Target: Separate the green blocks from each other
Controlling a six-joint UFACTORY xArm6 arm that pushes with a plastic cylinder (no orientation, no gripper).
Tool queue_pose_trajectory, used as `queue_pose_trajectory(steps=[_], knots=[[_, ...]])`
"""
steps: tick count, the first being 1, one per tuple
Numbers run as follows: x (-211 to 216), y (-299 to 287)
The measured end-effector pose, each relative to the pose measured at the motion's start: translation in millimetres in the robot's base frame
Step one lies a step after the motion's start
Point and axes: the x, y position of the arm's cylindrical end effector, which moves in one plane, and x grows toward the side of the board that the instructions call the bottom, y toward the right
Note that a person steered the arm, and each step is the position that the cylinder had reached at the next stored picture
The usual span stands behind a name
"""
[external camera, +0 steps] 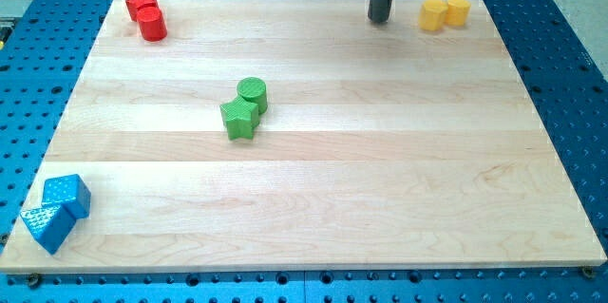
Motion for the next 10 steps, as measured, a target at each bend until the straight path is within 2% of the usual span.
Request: queue_pose_trajectory(steps=[1,3,4,5,6,7,8,9,10], knots=[[30.2,-72.8],[50.0,-88.8],[157.8,-81.7],[277.1,-129.5],[250.2,-234.4],[208.5,-243.7],[205.0,-240.1],[205.1,-182.6],[188.8,-234.8]])
